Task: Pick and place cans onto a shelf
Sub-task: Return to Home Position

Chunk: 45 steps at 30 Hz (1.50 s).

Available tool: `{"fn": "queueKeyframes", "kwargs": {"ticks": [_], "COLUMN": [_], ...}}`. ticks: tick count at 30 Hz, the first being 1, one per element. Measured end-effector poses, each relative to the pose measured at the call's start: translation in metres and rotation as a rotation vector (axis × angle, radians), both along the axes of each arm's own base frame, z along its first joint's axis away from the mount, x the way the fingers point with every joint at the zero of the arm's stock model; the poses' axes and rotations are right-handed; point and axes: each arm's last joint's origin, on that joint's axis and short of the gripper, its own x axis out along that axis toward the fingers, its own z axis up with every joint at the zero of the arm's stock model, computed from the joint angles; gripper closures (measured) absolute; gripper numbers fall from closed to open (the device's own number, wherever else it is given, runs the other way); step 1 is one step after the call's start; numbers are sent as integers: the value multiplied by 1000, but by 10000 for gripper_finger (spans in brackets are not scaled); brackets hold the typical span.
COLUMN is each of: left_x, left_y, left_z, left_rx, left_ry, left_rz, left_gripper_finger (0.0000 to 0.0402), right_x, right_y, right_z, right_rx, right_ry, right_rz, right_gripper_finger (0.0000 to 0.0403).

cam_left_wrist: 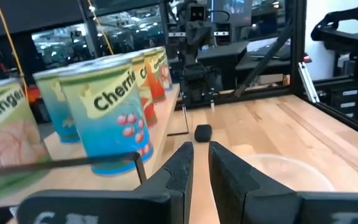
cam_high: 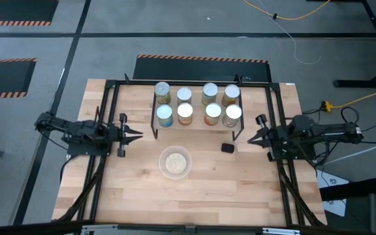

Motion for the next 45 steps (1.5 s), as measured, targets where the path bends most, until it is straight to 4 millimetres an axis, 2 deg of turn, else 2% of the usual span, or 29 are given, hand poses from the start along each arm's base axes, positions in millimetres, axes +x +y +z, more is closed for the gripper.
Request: {"fn": "queueKeyframes", "kwargs": {"ticks": [4,10,22,29,45], "left_x": [2,3,4,5,5], "left_y": [1,2,13,18,19], "left_z": [-9,-10,-10,-11,-14], "left_rx": [-28,-41,5,10,-21], "left_ry": [19,-5,-2,8,32], "left_rz": [9,-2,114,112,12], "left_gripper_finger": [358,358,358,358,358], "right_x": [3,6,8,8,8], "right_y": [0,1,1,1,0], "right_z": [-12,-26,-53,-54,-73], "right_rx": [0,-1,-2,-3,6], "right_ry": [-16,6,19,29,240], "right_rz": [0,0,16,16,-22], "right_gripper_finger": [379,379,379,379,380]}}
